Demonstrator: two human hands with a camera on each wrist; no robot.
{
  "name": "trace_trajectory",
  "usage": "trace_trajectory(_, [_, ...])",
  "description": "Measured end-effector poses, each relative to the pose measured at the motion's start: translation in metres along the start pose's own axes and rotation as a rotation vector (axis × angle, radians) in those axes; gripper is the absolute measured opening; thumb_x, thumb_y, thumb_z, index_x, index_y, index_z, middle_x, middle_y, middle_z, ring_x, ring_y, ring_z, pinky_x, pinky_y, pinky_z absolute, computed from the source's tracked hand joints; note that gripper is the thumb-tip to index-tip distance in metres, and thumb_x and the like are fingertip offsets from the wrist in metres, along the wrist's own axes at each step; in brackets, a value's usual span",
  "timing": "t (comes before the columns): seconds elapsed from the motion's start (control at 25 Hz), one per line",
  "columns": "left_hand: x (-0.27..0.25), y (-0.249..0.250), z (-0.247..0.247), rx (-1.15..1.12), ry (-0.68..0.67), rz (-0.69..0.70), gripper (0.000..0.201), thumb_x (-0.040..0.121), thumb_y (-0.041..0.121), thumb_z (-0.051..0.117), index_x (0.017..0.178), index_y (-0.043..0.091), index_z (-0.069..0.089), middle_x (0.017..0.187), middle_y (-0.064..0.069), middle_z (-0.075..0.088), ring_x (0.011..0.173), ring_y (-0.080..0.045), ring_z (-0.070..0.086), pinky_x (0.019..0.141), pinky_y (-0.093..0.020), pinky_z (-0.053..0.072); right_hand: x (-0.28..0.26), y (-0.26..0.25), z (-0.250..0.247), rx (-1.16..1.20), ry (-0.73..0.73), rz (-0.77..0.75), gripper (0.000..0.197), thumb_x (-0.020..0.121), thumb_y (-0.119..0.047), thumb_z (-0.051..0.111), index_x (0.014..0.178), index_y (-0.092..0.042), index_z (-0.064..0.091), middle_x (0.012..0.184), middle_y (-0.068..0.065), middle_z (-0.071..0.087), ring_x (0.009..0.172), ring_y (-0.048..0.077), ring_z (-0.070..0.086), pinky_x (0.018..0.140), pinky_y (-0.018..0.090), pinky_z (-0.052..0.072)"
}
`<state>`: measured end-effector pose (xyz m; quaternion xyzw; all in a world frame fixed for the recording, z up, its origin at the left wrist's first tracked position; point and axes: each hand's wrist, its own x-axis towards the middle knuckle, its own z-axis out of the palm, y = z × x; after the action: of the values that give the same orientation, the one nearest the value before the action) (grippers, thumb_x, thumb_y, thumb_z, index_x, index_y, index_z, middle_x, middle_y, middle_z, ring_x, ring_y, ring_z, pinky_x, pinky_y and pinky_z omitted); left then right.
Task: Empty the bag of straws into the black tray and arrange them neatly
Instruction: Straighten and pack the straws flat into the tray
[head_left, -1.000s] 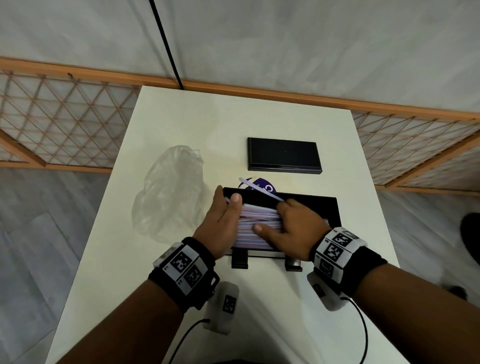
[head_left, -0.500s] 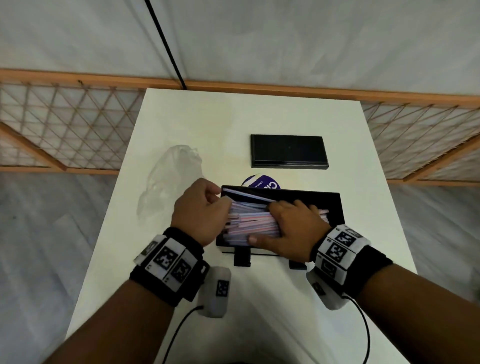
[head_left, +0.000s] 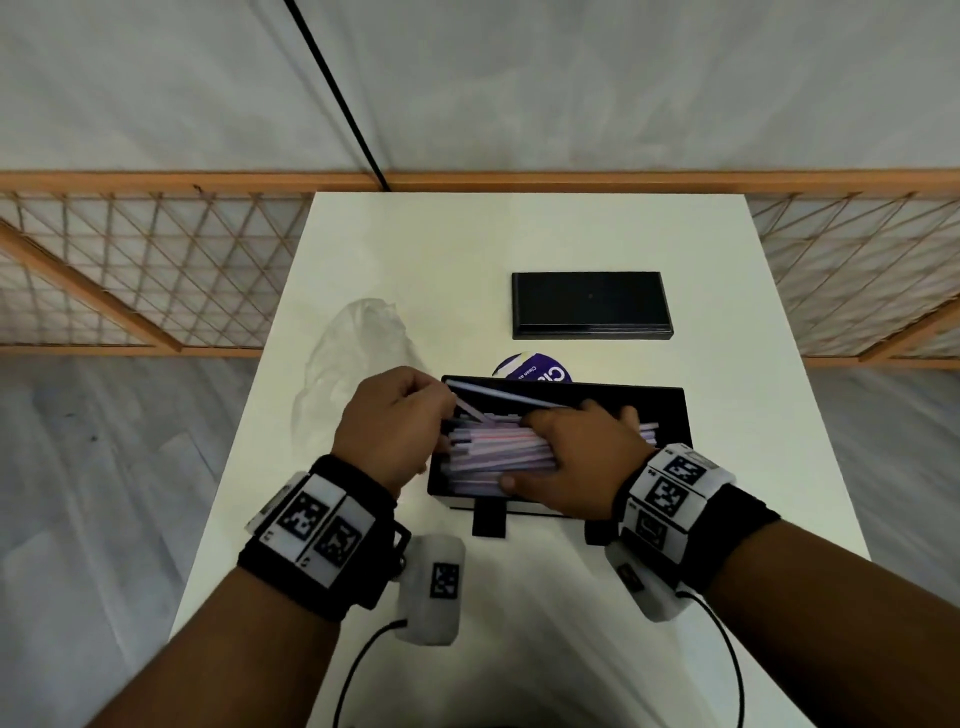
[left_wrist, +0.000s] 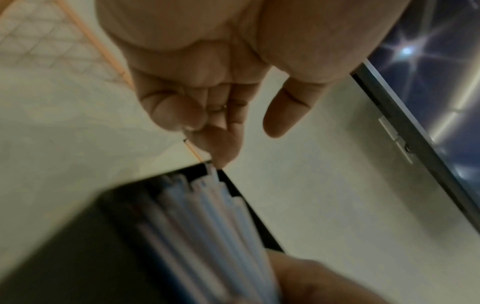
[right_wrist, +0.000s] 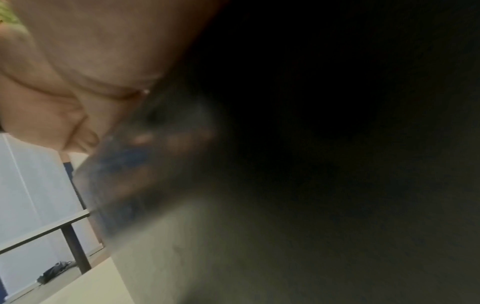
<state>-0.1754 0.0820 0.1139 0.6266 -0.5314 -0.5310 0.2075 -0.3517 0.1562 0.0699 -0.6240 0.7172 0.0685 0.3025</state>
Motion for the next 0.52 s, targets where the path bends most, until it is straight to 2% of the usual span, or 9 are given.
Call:
trace_trajectory(0.08, [-0.001, 0.013, 0.004, -0.209, -0.058, -0.208, 0.011, 0.088, 0.010, 0.058, 0.083, 0.001, 0.064, 0.081, -0.014, 0.067, 0.049, -0.026, 0.059, 0.041, -0.024, 0.038, 0.000, 0.003, -0.004, 0.030, -0.046, -0.010, 0.057, 0.072, -0.079, 0.049, 0.113, -0.040, 0.052, 0.116, -0.015, 0.061, 0.117, 0.022, 0.050, 0.100, 0.054, 0.025])
trace_trajectory(0.16, [-0.001, 0.024, 0.012, -0.353, -0.136, -0.399, 0.012, 0.087, 0.012, 0.054, 0.085, 0.001, 0.060, 0.074, -0.013, 0.062, 0.042, -0.022, 0.059, 0.035, -0.019, 0.037, 0.002, 0.005, -0.006, 0.046, -0.104, -0.006, 0.058, 0.071, -0.080, 0.050, 0.115, -0.042, 0.051, 0.120, -0.015, 0.060, 0.119, 0.022, 0.051, 0.102, 0.054, 0.025])
trace_trajectory(0.28, [0.002, 0.034, 0.031, -0.308, -0.164, -0.431, 0.011, 0.083, 0.010, 0.053, 0.089, 0.002, 0.059, 0.063, -0.012, 0.064, 0.035, -0.019, 0.058, 0.033, -0.014, 0.034, 0.002, 0.003, -0.010, 0.046, -0.140, -0.013, 0.063, 0.071, -0.076, 0.052, 0.123, -0.041, 0.049, 0.126, -0.013, 0.060, 0.122, 0.022, 0.052, 0.106, 0.053, 0.029])
trace_trajectory(0.36, [0.003, 0.038, 0.045, -0.239, -0.164, -0.432, 0.013, 0.080, 0.008, 0.055, 0.090, 0.002, 0.059, 0.057, -0.010, 0.066, 0.035, -0.019, 0.059, 0.033, -0.013, 0.032, 0.000, 0.000, -0.016, 0.031, -0.143, -0.044, 0.057, 0.075, -0.071, 0.053, 0.119, -0.035, 0.054, 0.123, -0.008, 0.062, 0.118, 0.023, 0.055, 0.101, 0.046, 0.037])
trace_trajectory(0.44, [0.007, 0.038, 0.053, -0.189, -0.172, -0.452, 0.024, 0.076, 0.008, 0.055, 0.098, 0.001, 0.061, 0.071, -0.014, 0.071, 0.039, -0.022, 0.063, 0.033, -0.014, 0.031, -0.005, -0.004, -0.021, 0.011, -0.151, -0.075, 0.043, 0.084, -0.061, 0.052, 0.114, -0.030, 0.056, 0.123, -0.001, 0.062, 0.117, 0.026, 0.056, 0.092, 0.038, 0.038])
trace_trajectory(0.52, [0.013, 0.036, 0.058, -0.161, -0.183, -0.475, 0.038, 0.075, 0.008, 0.054, 0.110, -0.002, 0.062, 0.084, -0.017, 0.072, 0.043, -0.024, 0.067, 0.033, -0.015, 0.032, -0.011, -0.006, -0.024, 0.031, -0.146, -0.094, 0.039, 0.088, -0.058, 0.050, 0.119, -0.035, 0.053, 0.131, -0.004, 0.058, 0.123, 0.026, 0.052, 0.098, 0.044, 0.036])
